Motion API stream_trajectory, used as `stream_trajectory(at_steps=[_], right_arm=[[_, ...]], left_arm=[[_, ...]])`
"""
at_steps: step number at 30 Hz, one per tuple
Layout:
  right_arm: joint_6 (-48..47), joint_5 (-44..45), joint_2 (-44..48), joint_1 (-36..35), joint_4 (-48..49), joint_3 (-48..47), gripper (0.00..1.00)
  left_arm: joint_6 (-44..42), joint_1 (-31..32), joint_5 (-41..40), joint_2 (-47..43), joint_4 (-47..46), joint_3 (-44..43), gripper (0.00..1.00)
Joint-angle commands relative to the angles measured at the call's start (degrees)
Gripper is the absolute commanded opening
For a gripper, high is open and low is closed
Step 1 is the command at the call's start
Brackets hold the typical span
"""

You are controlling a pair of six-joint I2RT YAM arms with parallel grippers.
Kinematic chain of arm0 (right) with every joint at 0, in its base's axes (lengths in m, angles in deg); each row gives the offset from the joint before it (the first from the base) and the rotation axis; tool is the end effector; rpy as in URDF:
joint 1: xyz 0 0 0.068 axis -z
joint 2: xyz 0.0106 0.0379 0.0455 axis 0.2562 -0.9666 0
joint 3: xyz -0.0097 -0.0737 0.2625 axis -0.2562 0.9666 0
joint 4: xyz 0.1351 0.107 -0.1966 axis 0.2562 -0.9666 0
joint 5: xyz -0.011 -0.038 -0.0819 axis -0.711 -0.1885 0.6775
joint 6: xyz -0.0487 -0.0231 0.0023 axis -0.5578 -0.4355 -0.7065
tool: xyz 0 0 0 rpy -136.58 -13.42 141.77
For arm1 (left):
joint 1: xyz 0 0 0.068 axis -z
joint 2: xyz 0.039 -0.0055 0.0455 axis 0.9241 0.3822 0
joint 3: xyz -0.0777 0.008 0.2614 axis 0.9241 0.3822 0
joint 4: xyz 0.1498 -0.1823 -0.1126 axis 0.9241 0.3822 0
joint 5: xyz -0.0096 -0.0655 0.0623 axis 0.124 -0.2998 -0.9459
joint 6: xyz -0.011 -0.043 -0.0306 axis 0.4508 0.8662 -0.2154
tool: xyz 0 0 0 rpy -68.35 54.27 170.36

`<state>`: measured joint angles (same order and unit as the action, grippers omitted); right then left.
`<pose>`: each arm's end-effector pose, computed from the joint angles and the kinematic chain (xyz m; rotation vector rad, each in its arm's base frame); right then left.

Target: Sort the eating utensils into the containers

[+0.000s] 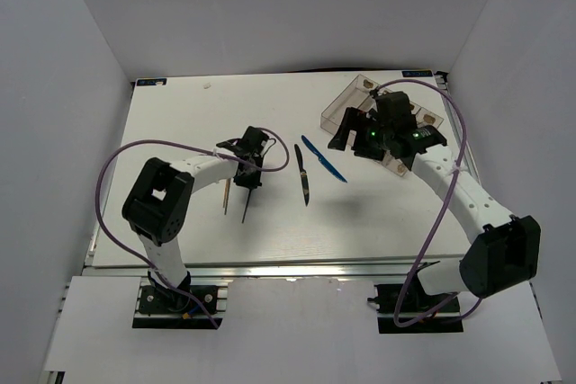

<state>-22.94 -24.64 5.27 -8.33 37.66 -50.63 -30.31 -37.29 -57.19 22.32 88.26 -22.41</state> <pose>0.2772 0.1245 0.3240 0.0792 2.3314 0.6603 0.3048 -0.1713 0.1551 0.2584 2.7373 -0.0121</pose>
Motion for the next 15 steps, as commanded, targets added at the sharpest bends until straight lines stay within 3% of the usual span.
stream_trajectory(at_steps=[1,4,11,13,15], right_arm=[[2.3,-2.3,2.1,0.2,2.7,1.2,0.89],[3.9,-3.8,2.5,0.3,3.9,3.0,0.89],[8.0,-10.9,1.8,0.9,11.5,10.2,0.89],[10.9,-12.4,1.3,0.8,15.3,13.2,0.88],[14.2,-14.1,0.5,0.3,19.9,15.3,0.88]], left_arm=[[3.0,1.7,-0.3,2.2,2.2,3.3,0.19],[4.1,2.5,0.4,2.9,2.3,3.6,0.01],[8.9,3.2,4.4,-2.9,0.6,1.8,0.00],[10.8,3.2,8.2,-6.2,-3.2,1.6,0.00],[13.9,3.2,17.6,-8.3,-7.2,1.9,0.00]])
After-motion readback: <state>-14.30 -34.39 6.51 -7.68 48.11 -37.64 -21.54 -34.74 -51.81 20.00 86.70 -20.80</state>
